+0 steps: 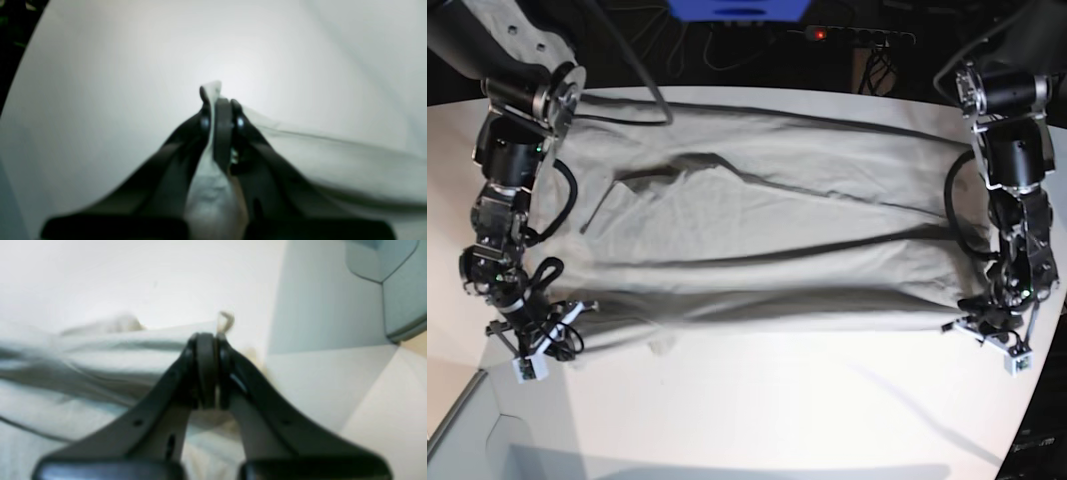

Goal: Layout the t-shirt on the table in an organized manner, then fold the t-shirt properly

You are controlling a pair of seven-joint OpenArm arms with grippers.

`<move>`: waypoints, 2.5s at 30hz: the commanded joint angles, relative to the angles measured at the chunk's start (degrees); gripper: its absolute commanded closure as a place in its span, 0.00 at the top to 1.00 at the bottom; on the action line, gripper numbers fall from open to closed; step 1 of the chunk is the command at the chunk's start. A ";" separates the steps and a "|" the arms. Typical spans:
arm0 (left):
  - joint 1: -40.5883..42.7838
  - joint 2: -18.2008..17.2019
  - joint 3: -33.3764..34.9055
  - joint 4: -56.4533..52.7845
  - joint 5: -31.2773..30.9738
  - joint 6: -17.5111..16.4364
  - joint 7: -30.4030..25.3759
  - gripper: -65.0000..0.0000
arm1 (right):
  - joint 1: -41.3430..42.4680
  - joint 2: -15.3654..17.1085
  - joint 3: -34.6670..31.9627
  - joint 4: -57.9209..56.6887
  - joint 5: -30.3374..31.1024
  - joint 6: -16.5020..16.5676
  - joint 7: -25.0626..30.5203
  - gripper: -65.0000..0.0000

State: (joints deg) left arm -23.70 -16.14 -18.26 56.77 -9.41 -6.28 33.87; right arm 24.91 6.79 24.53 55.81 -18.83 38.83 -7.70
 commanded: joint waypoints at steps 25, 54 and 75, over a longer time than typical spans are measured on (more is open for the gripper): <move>-0.52 -1.40 -0.33 3.23 -0.13 -0.18 -6.39 0.00 | -7.89 -1.38 6.37 10.34 1.03 1.17 1.95 0.00; 16.36 -0.96 -6.13 19.14 -10.59 -0.18 -6.31 0.00 | -26.80 -6.74 7.60 30.74 8.59 1.17 1.86 0.00; 22.34 3.09 -11.67 18.44 -10.06 -0.18 -6.04 0.00 | -34.88 -6.83 7.60 27.22 9.56 1.17 2.39 0.00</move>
State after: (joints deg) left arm -0.19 -12.16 -29.69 74.19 -19.14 -6.31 29.65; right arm -10.35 -0.64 32.08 82.21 -10.04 38.96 -6.68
